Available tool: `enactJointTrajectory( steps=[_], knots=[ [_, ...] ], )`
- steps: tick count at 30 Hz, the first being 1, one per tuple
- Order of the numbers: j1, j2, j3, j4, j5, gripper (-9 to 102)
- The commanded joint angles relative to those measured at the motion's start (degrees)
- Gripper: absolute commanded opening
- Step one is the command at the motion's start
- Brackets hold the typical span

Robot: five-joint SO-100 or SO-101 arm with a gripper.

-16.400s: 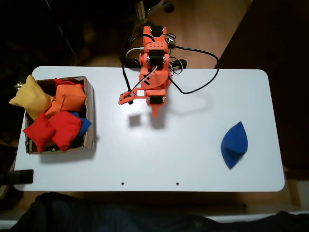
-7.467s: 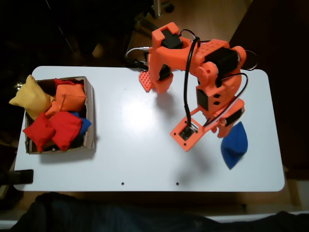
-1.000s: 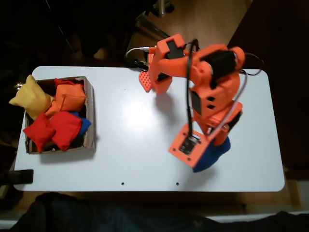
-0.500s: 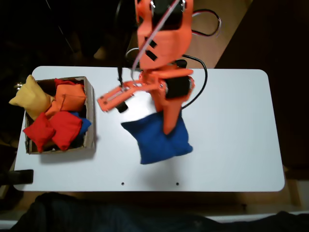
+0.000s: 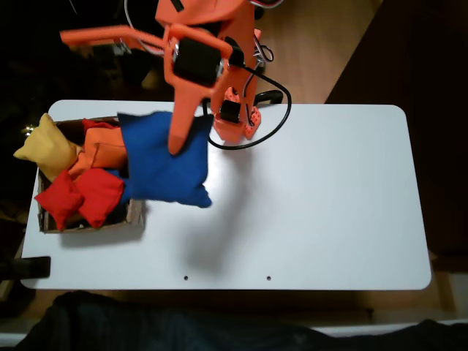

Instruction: Grasp a bag and put it in the box.

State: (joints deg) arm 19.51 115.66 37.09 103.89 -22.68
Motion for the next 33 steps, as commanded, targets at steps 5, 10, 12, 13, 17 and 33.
enactJointTrajectory(
  steps=[5,10,12,13,17,33],
  knots=[
    [11.0,6.3,-0.4,-5.1,-1.2,0],
    [18.2,8.0,-0.3,-7.1,-1.3,0],
    [21.0,8.2,-0.3,-7.6,-1.3,0],
    [22.5,8.2,-0.3,-7.8,-1.1,0],
    [28.5,7.6,0.4,-9.0,-0.3,0],
    [41.8,-1.9,7.0,-20.0,1.5,0]
  ],
)
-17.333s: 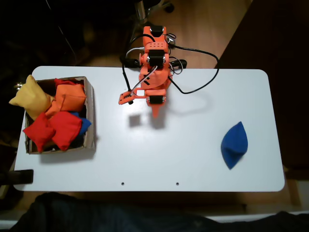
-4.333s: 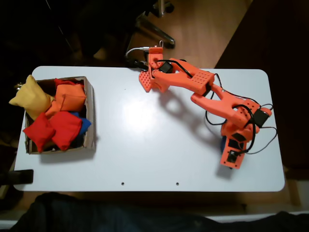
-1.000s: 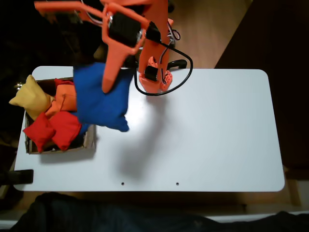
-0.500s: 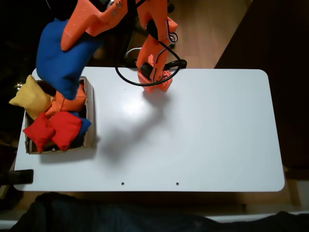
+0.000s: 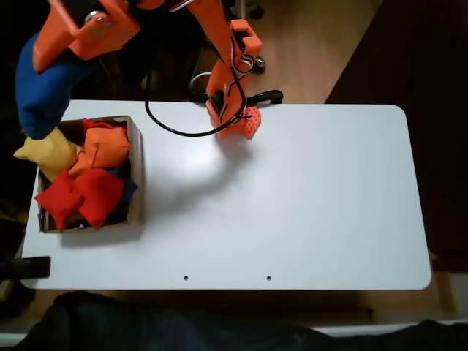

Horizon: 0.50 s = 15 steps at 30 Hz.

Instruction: Grasp a bag and put it in the box.

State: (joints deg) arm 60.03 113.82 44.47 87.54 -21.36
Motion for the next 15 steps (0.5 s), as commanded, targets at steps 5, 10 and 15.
enactJointTrajectory(
  steps=[5,10,15],
  knots=[
    [2.5,-4.6,-0.4,-5.6,0.3,0],
    [3.1,-8.6,-0.4,-6.3,0.3,0],
    [3.5,-12.5,-0.4,-6.4,0.3,0]
  ],
)
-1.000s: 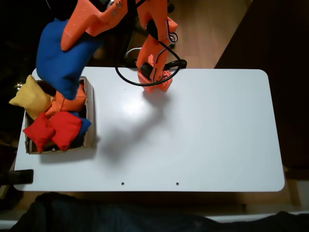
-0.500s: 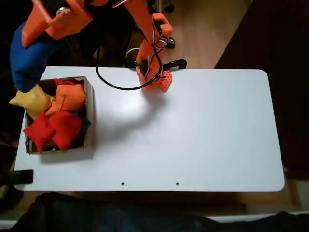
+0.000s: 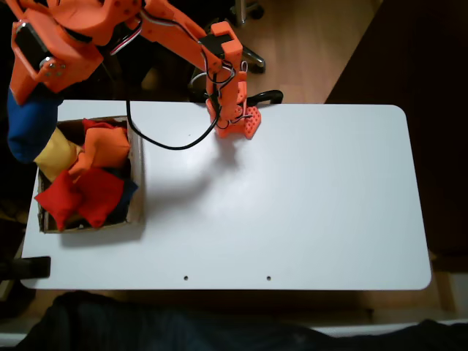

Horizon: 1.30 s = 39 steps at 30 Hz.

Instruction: Grasp a bag and put it in the box.

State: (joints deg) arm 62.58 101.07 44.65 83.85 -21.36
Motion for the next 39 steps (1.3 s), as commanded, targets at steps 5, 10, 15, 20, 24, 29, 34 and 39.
enactJointTrajectory(
  steps=[5,10,15,20,24,29,34,39],
  knots=[
    [1.2,-3.4,-0.5,-3.3,-0.2,0],
    [1.8,-6.8,-0.5,-4.1,-0.6,0],
    [2.3,-9.8,-0.5,-4.0,-1.6,0],
    [2.9,-11.5,0.1,-4.0,-2.8,0],
    [3.2,-12.0,1.8,-4.0,-4.9,0],
    [3.3,-12.2,6.4,-4.5,-9.7,0],
    [3.6,-12.2,10.0,-4.8,-11.5,0],
    [4.1,-12.2,12.2,-4.8,-11.5,1]
  ],
)
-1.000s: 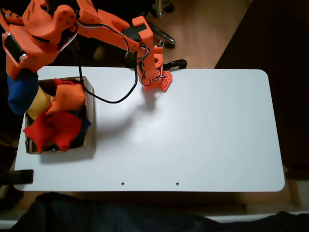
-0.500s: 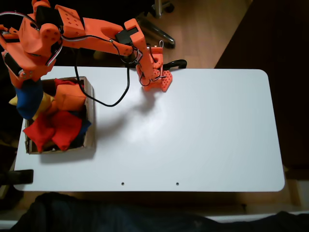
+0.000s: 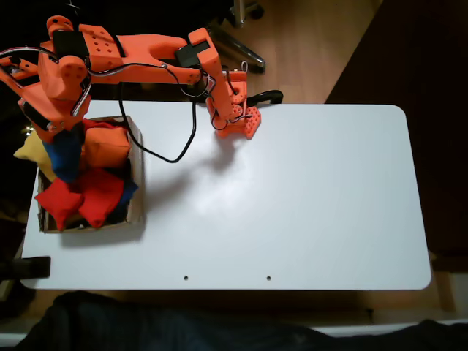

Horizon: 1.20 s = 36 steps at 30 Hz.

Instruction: Grasp a bag and put it in the box.

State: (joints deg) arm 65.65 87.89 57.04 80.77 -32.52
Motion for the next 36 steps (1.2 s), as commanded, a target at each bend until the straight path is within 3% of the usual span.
enactJointTrajectory(
  steps=[1,10,14,22,30,36],
  knots=[
    [1.1,1.0,0.3,-1.8,-0.4,1],
    [1.2,2.2,7.2,-3.7,-3.3,8],
    [1.5,3.8,10.7,-4.9,-3.4,28],
    [0.1,10.3,17.5,-6.6,-2.3,52],
    [-3.3,20.0,26.7,-11.8,-2.6,52],
    [-4.9,23.9,27.9,-9.8,3.2,52]
  ],
)
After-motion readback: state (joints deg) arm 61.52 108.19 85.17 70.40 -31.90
